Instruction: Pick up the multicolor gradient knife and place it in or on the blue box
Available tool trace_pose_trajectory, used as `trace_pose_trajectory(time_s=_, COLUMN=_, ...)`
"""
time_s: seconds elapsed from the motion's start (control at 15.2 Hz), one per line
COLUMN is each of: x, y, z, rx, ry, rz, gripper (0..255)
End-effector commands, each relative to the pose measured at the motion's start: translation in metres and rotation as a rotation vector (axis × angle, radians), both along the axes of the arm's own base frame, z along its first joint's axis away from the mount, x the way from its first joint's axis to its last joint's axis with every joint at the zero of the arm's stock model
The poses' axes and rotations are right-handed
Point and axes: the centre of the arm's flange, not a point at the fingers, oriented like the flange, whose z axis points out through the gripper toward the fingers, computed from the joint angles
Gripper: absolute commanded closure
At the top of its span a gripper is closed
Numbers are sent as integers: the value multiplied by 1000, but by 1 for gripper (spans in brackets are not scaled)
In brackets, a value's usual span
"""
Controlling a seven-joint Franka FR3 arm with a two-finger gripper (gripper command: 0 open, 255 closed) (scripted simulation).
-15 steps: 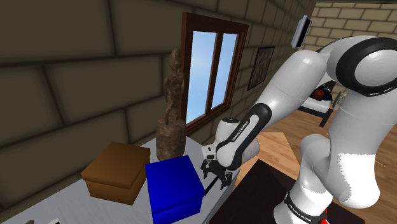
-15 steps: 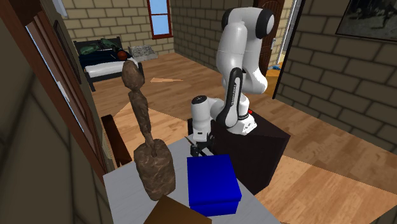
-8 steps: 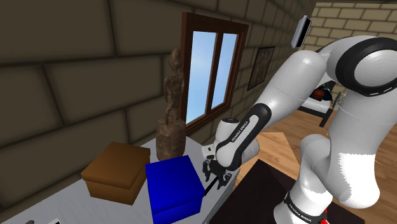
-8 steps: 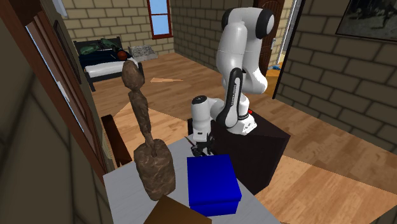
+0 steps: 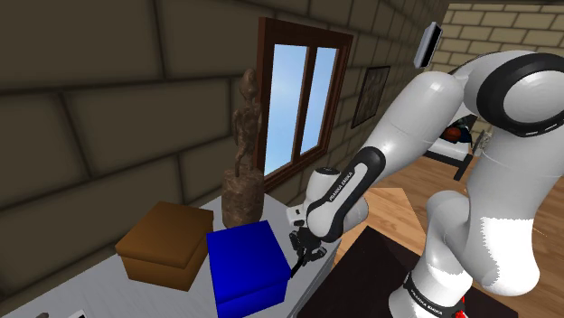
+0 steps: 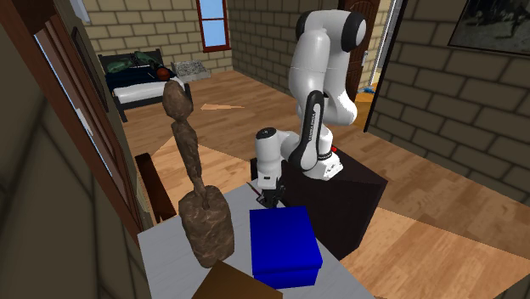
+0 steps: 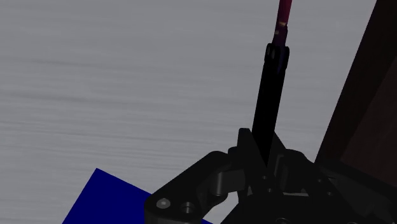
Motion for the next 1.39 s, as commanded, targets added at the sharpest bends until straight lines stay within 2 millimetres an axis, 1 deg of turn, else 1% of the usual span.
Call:
trace_pose_trajectory(time_s=0.0, x=0, y=0, z=0, rx=0, ry=0, rz=0, gripper=255)
trace_pose_trajectory(time_s=1.32, x=0, y=0, z=105, rx=0, ry=0, rz=0, gripper=255)
